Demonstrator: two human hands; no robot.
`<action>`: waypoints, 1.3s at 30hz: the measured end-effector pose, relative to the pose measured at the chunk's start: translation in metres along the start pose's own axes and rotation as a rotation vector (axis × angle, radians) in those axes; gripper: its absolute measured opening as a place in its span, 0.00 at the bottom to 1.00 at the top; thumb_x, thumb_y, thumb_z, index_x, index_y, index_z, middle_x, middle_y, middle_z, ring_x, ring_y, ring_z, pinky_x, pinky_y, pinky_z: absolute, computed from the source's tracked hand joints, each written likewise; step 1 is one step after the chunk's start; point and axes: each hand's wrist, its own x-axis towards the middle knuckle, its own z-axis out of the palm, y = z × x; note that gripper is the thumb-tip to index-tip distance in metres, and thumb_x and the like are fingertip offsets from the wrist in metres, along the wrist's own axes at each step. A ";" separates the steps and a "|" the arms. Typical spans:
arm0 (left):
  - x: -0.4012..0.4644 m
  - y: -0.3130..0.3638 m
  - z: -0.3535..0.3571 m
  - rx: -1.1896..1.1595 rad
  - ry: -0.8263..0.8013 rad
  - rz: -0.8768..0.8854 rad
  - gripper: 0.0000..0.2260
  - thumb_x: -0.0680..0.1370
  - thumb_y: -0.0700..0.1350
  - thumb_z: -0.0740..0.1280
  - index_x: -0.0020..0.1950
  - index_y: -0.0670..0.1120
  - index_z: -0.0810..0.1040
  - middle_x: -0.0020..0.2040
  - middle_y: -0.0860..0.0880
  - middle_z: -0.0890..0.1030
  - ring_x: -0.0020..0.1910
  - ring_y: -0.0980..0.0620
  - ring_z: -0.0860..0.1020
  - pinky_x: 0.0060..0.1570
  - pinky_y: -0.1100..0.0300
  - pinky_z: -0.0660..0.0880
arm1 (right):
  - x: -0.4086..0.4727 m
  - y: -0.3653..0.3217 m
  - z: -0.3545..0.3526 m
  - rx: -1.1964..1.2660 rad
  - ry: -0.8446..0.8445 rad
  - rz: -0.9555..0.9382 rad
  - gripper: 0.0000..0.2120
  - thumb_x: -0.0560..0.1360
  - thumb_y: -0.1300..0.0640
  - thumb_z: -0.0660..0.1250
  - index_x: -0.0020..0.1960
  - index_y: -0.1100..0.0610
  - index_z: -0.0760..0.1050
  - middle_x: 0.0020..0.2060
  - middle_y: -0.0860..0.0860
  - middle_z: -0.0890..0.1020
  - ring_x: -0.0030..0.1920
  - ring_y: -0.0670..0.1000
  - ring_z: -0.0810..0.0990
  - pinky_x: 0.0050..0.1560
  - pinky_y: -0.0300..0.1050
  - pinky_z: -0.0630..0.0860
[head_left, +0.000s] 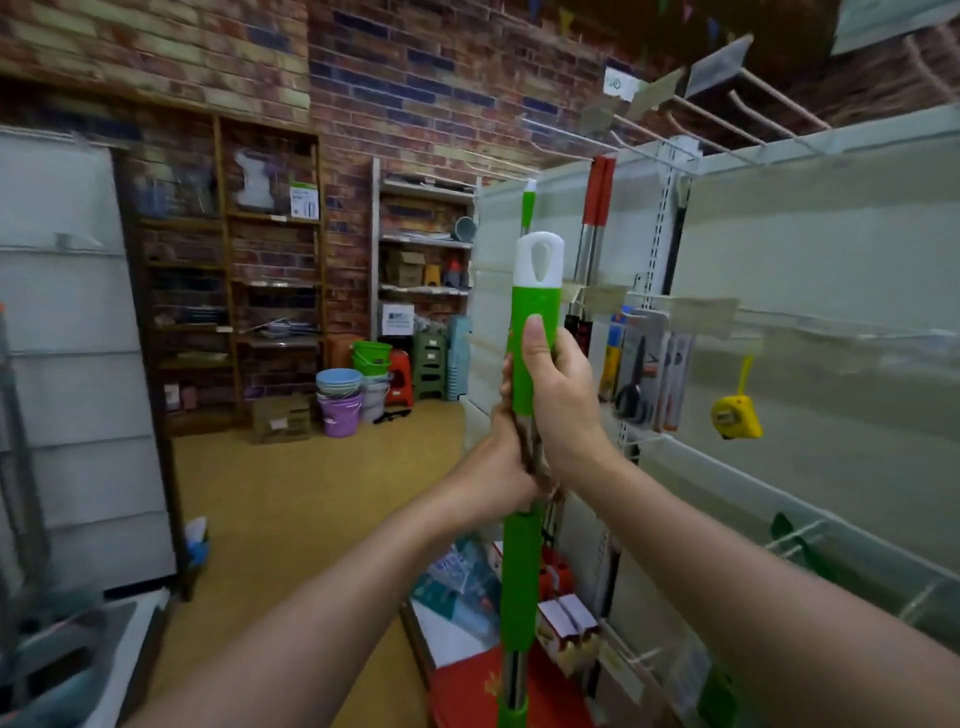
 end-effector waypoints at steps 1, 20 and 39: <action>0.013 -0.009 -0.010 0.013 -0.023 0.023 0.41 0.73 0.37 0.68 0.75 0.46 0.42 0.49 0.51 0.76 0.48 0.50 0.79 0.49 0.46 0.79 | 0.012 0.007 0.008 -0.007 0.014 -0.010 0.12 0.80 0.48 0.58 0.45 0.55 0.70 0.33 0.49 0.75 0.34 0.48 0.74 0.39 0.48 0.73; 0.246 -0.178 -0.158 0.076 -0.220 0.074 0.35 0.73 0.43 0.72 0.70 0.51 0.51 0.55 0.45 0.79 0.52 0.48 0.80 0.53 0.48 0.79 | 0.264 0.166 0.119 -0.136 0.243 -0.118 0.12 0.80 0.48 0.59 0.45 0.56 0.72 0.33 0.51 0.76 0.31 0.47 0.75 0.33 0.43 0.74; 0.478 -0.334 -0.288 -0.126 -0.046 0.214 0.29 0.72 0.40 0.73 0.69 0.50 0.62 0.47 0.51 0.81 0.51 0.56 0.80 0.54 0.52 0.79 | 0.499 0.312 0.202 -0.146 -0.053 -0.043 0.12 0.81 0.56 0.58 0.64 0.55 0.66 0.52 0.55 0.79 0.49 0.54 0.80 0.53 0.52 0.77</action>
